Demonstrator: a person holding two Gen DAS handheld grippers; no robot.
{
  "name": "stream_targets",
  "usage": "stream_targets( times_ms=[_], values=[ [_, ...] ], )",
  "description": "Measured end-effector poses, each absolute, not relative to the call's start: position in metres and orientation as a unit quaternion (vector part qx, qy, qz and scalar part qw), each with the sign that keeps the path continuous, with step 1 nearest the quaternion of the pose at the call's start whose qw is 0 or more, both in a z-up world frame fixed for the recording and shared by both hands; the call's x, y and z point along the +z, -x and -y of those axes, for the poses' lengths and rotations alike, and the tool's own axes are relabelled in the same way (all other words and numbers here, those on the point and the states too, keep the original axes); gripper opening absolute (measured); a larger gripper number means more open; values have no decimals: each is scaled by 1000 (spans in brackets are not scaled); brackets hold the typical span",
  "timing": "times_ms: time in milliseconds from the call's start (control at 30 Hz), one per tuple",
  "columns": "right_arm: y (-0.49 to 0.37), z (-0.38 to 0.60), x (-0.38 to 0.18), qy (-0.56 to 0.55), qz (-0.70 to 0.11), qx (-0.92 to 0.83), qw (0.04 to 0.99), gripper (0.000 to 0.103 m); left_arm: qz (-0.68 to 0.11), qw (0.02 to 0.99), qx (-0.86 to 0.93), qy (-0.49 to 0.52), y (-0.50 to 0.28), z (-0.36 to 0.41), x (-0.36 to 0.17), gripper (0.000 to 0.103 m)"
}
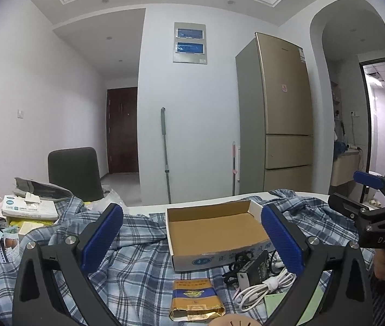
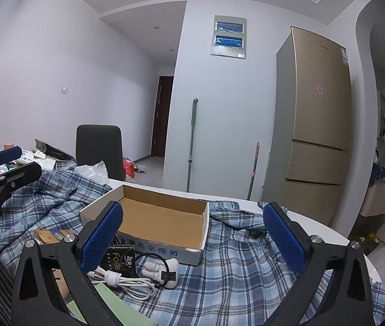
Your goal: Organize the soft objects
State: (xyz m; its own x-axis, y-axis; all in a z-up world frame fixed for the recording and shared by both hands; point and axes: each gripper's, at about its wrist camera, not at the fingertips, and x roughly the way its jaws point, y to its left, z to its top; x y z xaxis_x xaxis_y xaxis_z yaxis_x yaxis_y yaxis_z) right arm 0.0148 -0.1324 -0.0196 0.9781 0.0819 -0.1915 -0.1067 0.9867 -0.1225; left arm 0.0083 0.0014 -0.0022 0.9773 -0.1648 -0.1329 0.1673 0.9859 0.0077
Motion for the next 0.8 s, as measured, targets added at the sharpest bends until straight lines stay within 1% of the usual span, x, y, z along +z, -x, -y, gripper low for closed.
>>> stream_targets(
  times_ms=[800],
  values=[
    [-15,132,-19,72,-91,47,992,103,-75,994,-83,-15,-12,2,-5,103]
  ],
)
